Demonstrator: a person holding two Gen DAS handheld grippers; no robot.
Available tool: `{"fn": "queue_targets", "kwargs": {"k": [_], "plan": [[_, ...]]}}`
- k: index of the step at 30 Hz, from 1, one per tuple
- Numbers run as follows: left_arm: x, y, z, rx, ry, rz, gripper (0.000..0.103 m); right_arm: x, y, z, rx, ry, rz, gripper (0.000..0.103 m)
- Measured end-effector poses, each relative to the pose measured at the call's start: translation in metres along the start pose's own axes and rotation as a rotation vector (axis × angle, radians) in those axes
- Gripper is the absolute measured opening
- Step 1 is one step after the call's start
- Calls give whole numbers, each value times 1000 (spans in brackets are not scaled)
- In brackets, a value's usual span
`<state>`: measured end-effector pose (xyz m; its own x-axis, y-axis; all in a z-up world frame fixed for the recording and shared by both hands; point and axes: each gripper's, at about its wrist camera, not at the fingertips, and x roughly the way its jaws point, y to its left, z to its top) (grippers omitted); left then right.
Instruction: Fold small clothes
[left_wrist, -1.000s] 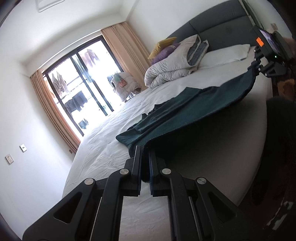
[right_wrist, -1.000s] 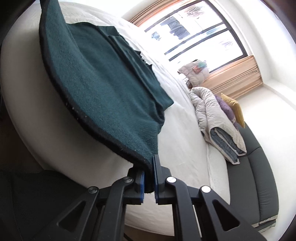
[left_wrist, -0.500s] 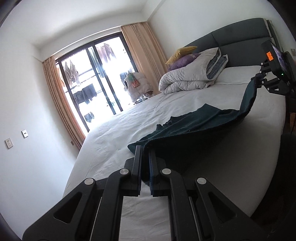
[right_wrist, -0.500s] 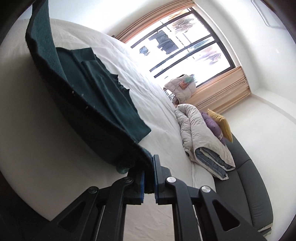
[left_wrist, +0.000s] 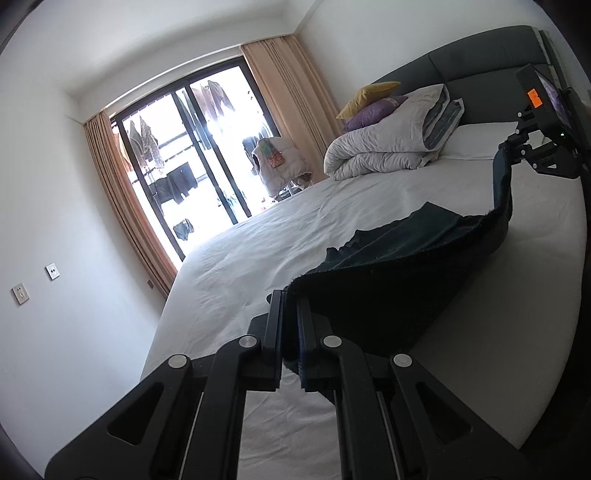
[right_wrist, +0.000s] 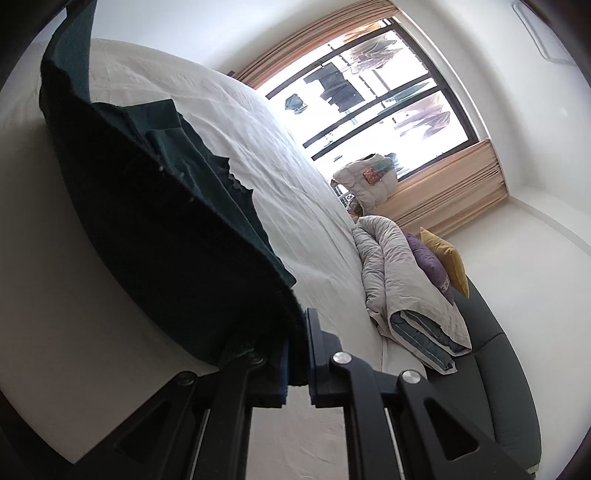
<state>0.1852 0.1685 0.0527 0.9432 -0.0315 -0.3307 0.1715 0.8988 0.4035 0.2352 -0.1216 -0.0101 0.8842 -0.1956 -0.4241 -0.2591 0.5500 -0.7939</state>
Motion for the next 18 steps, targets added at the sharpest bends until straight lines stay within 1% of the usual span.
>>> {"fn": "queue_targets", "kwargs": {"k": [4, 8, 11, 15, 18], "plan": [[28, 18, 9, -33, 37, -10, 5, 19, -9, 9, 17, 10, 22, 8], [64, 36, 18, -74, 86, -33, 5, 49, -21, 20, 54, 38, 58, 8], [100, 48, 23, -103, 131, -51, 5, 76, -30, 32, 91, 69, 100, 8], [154, 63, 26, -140, 203, -73, 5, 110, -36, 45, 124, 106, 139, 8], [192, 75, 25, -151, 243, -81, 5, 138, -36, 53, 133, 136, 162, 8]]}}
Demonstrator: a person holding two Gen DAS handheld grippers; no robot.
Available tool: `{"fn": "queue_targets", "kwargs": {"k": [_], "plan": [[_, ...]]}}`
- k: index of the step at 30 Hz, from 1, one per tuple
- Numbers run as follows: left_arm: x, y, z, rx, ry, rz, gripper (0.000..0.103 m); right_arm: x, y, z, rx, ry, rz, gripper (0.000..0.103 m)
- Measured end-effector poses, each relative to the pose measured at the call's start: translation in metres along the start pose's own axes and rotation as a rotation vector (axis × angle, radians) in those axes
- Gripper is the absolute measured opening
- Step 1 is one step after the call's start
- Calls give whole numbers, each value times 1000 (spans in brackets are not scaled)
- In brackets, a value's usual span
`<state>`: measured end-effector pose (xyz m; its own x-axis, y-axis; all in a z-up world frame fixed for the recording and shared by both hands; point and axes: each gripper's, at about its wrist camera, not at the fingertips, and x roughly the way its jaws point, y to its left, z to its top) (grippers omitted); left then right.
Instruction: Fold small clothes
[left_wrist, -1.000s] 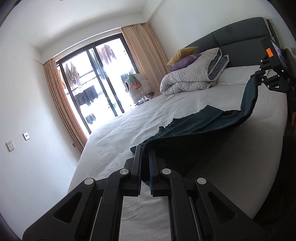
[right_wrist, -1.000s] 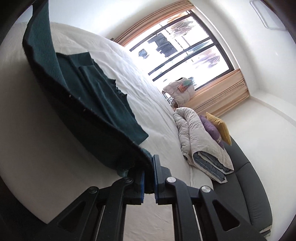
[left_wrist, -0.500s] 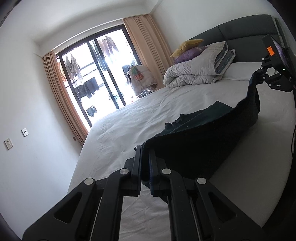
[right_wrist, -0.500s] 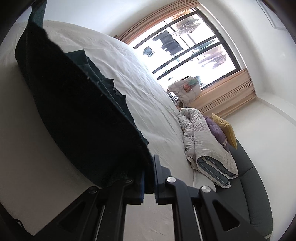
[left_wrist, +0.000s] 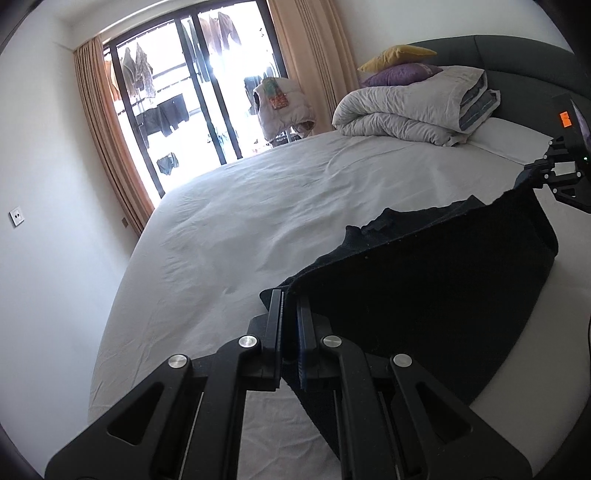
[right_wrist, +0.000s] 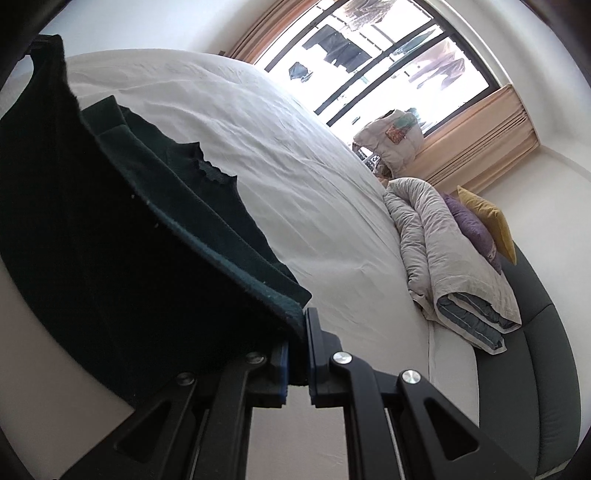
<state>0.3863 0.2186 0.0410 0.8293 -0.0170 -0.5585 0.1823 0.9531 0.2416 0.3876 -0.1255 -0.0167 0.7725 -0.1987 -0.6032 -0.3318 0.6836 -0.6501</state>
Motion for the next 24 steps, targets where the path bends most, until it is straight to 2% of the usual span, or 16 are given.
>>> {"fn": "queue_targets", "kwargs": {"k": [6, 12, 18, 24], "plan": [[76, 22, 11, -23, 108, -11, 5, 61, -3, 19, 24, 81, 64, 8], [154, 24, 12, -49, 217, -22, 5, 119, -2, 28, 61, 167, 139, 8], [204, 20, 11, -87, 295, -22, 5, 160, -10, 31, 122, 225, 196, 8], [235, 19, 15, -112, 347, -27, 5, 183, -15, 34, 150, 267, 223, 8]]}}
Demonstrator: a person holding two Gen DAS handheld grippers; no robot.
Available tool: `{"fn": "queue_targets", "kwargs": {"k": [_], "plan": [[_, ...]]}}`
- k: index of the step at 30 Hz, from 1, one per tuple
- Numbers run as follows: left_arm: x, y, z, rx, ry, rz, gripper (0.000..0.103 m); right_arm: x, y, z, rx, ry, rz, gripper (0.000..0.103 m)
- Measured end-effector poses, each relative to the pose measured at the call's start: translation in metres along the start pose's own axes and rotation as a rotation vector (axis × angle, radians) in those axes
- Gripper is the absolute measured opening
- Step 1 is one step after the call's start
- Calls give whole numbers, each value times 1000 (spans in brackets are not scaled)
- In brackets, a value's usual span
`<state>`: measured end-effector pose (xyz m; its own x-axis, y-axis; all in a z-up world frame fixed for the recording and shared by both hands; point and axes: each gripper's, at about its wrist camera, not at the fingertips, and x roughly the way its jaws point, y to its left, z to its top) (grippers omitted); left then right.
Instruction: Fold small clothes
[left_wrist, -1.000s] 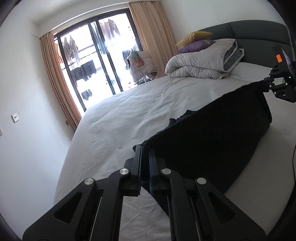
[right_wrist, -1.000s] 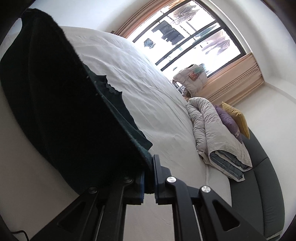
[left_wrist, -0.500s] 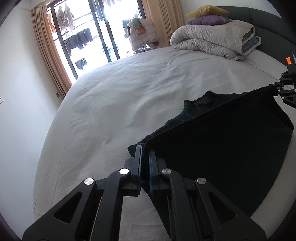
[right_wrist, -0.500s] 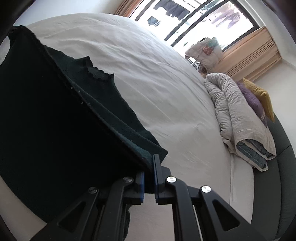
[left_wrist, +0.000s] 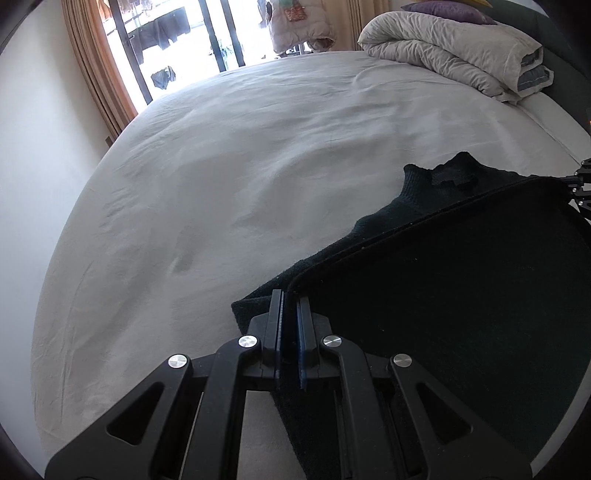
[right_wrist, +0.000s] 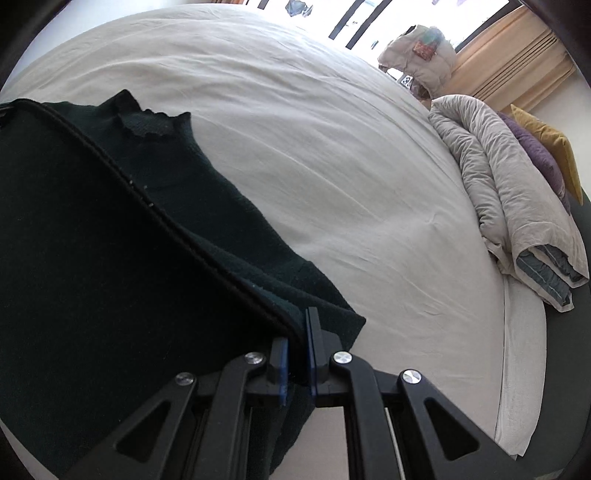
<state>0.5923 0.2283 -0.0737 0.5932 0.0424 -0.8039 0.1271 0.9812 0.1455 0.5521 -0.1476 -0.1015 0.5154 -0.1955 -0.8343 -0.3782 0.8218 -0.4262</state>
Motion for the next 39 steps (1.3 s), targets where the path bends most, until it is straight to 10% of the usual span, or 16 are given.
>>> {"fn": "queue_targets", "kwargs": {"k": [10, 14, 17, 29, 34, 39], "plan": [[17, -6, 12, 23, 14, 39, 5, 23, -21, 23, 65, 60, 47, 11], [27, -15, 9, 48, 26, 77, 6, 33, -34, 22, 164, 54, -30, 63], [28, -15, 9, 34, 11, 81, 8, 33, -48, 12, 255, 30, -42, 72], [14, 8, 2, 7, 5, 125, 13, 16, -120, -41, 613, -18, -209, 73], [-2, 24, 1, -28, -45, 233, 66, -15, -118, -61, 662, -136, -134, 73], [-39, 23, 6, -91, -141, 200, 66, -40, -83, -48, 557, -265, 85, 55]]}}
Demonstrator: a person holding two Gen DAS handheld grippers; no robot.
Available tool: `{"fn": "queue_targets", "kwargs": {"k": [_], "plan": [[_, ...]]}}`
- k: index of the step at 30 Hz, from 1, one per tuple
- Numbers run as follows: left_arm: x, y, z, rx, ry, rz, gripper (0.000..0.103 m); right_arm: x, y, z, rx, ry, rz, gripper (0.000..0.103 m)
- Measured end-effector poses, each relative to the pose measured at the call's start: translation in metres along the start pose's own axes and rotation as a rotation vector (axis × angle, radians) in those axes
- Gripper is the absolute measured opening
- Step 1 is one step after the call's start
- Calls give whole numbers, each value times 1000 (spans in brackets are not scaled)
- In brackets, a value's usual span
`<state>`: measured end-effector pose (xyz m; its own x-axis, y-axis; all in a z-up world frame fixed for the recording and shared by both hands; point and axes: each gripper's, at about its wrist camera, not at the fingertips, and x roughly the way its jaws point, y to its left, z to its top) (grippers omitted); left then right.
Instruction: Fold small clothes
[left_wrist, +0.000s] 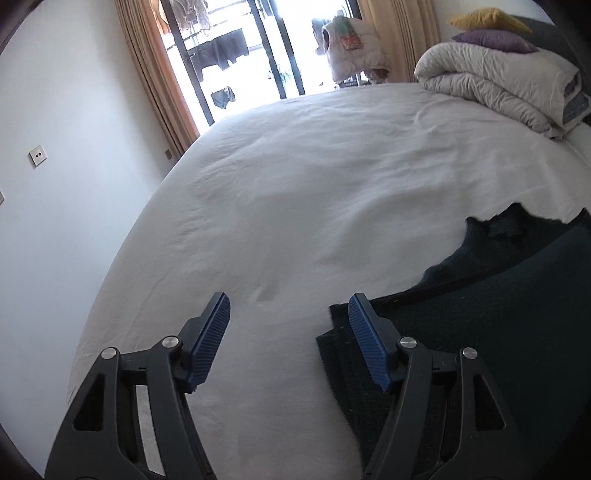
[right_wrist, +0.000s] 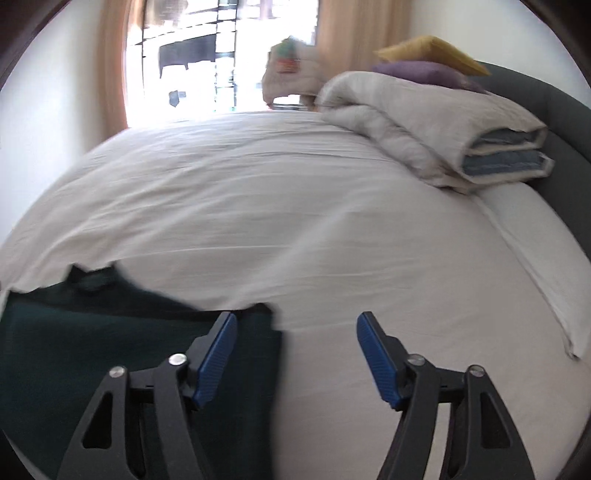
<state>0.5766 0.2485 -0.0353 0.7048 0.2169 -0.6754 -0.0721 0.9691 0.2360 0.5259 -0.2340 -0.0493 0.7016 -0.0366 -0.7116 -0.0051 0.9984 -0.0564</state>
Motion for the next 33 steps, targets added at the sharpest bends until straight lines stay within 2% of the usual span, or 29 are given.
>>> {"fn": "queue_targets", "kwargs": {"k": [2, 3, 5, 7, 11, 12, 14, 19, 21, 23, 24, 26, 28, 31, 33], "plan": [[-16, -20, 6, 36, -27, -49, 66, 3, 24, -3, -39, 36, 82, 37], [-19, -28, 7, 58, -29, -59, 66, 8, 35, -4, -45, 59, 113, 33], [-20, -55, 6, 136, -12, -71, 66, 15, 51, -11, -36, 96, 174, 33], [-8, -66, -1, 153, 34, -70, 66, 23, 62, -17, -43, 124, 187, 33], [28, -46, -30, 31, 166, -96, 66, 41, 48, -33, 27, 194, 140, 33], [35, -33, -39, -35, 180, -141, 68, 43, 38, -37, 54, 198, 117, 32], [37, -18, -47, -118, 170, -210, 68, 48, 17, -41, 114, 185, 118, 31], [35, -18, -50, -102, 150, -191, 68, 47, -11, -46, 248, 152, 95, 26], [35, -20, -53, -93, 140, -176, 69, 33, -25, -47, 330, 110, 47, 44], [33, -20, -58, -87, 131, -161, 69, 12, -44, -52, 424, 25, 56, 48], [33, -21, -60, -87, 129, -155, 69, 0, -54, -58, 471, -12, 59, 57], [32, -23, -64, -81, 129, -143, 70, -19, -73, -73, 547, -64, 28, 61], [30, -25, -68, -62, 127, -124, 70, -28, -89, -90, 602, -72, 6, 61], [25, -28, -73, -44, 125, -101, 70, -33, -97, -107, 632, -66, 32, 62], [22, -25, -76, -54, 129, -99, 70, -35, -90, -112, 603, -64, 74, 62]]}}
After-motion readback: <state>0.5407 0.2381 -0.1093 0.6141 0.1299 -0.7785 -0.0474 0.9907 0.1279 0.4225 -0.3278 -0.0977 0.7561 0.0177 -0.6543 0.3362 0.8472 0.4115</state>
